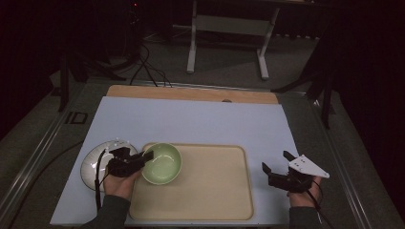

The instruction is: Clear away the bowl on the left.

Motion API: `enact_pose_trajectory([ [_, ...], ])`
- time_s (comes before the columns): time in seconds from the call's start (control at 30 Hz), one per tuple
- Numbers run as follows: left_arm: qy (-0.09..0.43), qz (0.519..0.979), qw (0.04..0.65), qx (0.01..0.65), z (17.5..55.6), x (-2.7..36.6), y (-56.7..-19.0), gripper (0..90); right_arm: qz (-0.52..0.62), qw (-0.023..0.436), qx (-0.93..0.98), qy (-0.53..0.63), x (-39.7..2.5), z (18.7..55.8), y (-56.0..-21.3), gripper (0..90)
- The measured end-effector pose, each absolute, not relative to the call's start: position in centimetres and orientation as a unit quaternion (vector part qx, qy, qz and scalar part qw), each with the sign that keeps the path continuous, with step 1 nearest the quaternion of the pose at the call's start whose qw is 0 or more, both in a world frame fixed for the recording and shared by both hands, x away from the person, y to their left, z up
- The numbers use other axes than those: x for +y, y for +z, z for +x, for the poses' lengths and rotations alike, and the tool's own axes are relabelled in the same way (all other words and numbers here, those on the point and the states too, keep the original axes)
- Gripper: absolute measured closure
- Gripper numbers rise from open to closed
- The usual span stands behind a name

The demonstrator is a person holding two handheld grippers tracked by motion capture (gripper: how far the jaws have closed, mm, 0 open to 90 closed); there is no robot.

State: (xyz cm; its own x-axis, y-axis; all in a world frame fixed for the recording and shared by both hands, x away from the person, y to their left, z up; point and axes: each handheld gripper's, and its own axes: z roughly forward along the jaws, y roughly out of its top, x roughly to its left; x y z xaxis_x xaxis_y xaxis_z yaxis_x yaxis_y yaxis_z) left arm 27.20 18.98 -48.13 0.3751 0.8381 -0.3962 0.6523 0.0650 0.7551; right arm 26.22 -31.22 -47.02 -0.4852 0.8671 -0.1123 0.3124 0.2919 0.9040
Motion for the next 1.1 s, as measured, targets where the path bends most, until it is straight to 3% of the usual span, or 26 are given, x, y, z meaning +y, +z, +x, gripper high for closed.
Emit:
enact_pose_trajectory([
  [1.1,0.077,0.715,0.456,0.524,28.9,14.6,-50.2,80.2,0.4,0.314,0.739,0.442,-31.3,26.2,-47.0,11.3],
])
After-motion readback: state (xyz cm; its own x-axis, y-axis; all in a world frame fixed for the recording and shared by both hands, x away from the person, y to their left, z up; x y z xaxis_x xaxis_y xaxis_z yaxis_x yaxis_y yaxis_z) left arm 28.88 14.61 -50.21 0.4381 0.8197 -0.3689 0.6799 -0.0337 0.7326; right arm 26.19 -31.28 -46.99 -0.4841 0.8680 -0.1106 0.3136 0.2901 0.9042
